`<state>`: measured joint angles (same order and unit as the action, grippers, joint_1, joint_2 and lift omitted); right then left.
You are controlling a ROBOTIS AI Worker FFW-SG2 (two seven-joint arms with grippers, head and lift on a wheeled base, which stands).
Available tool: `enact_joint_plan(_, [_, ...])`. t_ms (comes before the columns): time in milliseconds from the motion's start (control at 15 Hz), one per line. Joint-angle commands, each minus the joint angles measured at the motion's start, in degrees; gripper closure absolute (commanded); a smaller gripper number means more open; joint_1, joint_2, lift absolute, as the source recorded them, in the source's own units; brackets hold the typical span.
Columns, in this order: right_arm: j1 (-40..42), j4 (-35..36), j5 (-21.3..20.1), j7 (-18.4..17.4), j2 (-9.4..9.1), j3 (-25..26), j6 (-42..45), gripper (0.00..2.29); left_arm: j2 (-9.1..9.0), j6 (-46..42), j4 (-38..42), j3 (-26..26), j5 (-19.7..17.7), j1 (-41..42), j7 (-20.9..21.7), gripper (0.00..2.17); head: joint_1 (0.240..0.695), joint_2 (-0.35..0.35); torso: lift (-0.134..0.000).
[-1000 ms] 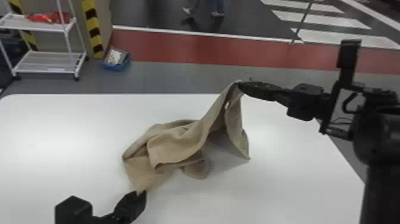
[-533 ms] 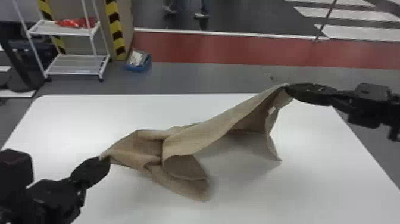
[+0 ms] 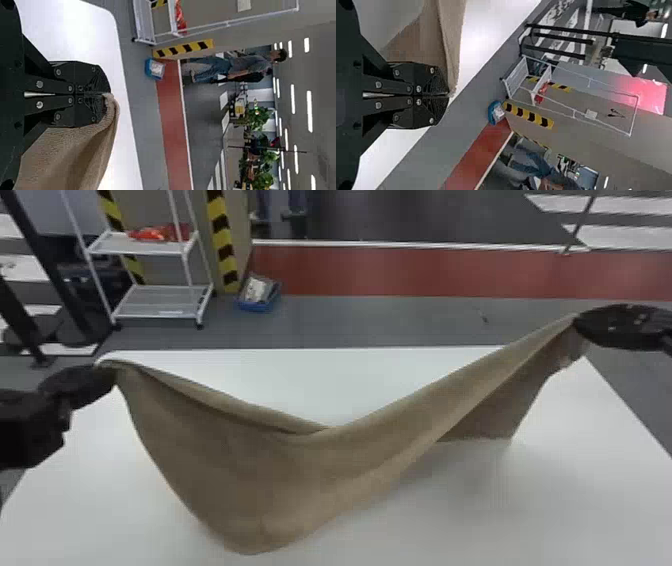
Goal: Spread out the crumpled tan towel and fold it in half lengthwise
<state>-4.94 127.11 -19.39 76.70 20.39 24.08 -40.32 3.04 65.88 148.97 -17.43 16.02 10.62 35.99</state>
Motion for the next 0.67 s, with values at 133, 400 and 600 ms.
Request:
enact_joint_plan(133, [6.1,-0.6,-12.8,-4.5,0.17,-3.1,25.4,1.33,0.48,1.4,-4.5,0.7,7.2,-8.4,3.1,1.99,0.607,-0.004,-0.124])
enact_joint_plan(400, [9.7,0.2,-15.4,-4.0,0.17,-3.3,30.3,1.33,2.33,5.6,-7.8,0.9,12.0,-10.4,10.2,1.99,0.621,0.032,-0.124])
enact_joint_plan(600, [12.7,3.4,-14.2,-2.9,-0.27,-1.6,30.5,1.33,2.24,8.1,-5.7,-0.2,13.5,-10.1,15.9,1.99,0.647,0.040,-0.124])
